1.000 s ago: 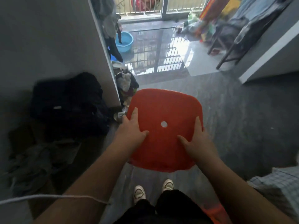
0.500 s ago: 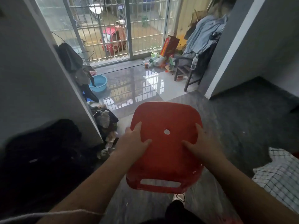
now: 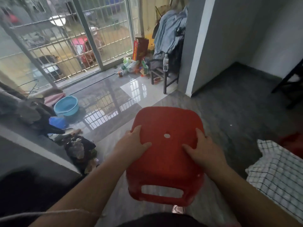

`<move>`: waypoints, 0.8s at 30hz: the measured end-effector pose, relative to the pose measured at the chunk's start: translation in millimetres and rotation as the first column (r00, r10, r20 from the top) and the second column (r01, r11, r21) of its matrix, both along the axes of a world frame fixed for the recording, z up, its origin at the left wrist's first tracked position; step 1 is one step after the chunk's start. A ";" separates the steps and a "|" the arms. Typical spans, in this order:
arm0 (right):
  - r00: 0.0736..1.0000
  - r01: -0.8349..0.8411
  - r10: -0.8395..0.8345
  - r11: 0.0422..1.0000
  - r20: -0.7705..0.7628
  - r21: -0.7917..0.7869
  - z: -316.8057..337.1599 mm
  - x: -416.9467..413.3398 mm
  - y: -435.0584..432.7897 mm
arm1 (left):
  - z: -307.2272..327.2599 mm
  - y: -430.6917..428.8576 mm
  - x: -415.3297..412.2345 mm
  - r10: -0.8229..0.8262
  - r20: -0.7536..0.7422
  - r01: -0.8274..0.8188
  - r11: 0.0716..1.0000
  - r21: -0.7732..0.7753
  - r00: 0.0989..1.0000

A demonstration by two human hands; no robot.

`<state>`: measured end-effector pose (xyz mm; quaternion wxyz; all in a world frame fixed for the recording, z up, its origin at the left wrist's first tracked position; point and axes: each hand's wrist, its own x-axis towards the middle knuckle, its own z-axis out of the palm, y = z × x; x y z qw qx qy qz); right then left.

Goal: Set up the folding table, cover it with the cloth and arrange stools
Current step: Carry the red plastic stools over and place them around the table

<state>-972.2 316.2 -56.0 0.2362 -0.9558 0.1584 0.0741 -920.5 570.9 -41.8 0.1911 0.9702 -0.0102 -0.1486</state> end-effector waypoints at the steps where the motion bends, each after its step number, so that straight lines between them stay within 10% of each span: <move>1: 1.000 0.011 -0.011 1.000 -0.002 0.007 -1.2 11.3 -11.0 | -1.5 -11.2 14.4 -0.013 0.001 0.013 1.000 0.000 1.000; 24: 0.853 0.520 -0.521 0.854 -0.035 -0.025 -1.7 295.8 -60.7 | -25.7 -121.5 404.0 -0.472 0.000 0.471 0.880 -0.065 0.882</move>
